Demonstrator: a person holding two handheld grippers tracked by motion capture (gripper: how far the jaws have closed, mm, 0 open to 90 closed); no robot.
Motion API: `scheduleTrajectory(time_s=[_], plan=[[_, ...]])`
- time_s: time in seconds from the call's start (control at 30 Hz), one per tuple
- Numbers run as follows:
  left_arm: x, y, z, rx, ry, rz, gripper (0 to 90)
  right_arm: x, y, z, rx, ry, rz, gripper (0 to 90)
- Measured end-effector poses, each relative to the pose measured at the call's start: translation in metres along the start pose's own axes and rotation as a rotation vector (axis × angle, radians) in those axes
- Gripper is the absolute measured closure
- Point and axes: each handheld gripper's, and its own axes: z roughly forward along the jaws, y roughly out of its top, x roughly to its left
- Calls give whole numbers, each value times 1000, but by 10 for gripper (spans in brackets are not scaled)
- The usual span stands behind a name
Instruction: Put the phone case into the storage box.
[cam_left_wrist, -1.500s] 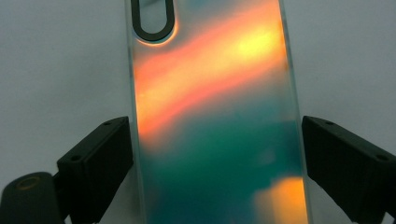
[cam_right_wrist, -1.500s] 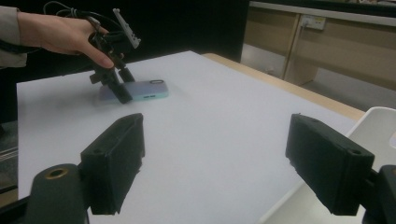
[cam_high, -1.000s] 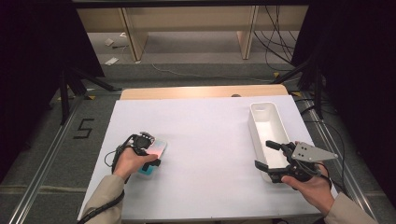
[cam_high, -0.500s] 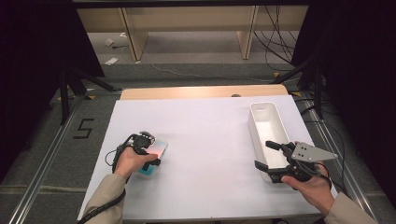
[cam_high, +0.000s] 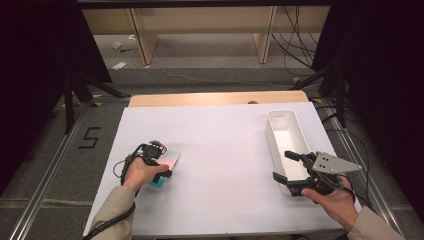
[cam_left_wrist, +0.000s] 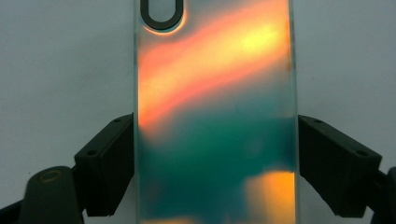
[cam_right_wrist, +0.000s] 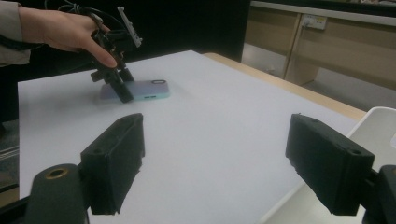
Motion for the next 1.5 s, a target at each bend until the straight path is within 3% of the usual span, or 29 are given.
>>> scheduleTrajectory(time_s=[1.23, 1.5], plan=[[2, -4, -2, -31, -12, 7, 171, -1, -1, 1, 5, -1, 2, 205], [-3, -2, -9, -72, -15, 24, 171, -1, -1, 1, 3, -1, 2, 205]])
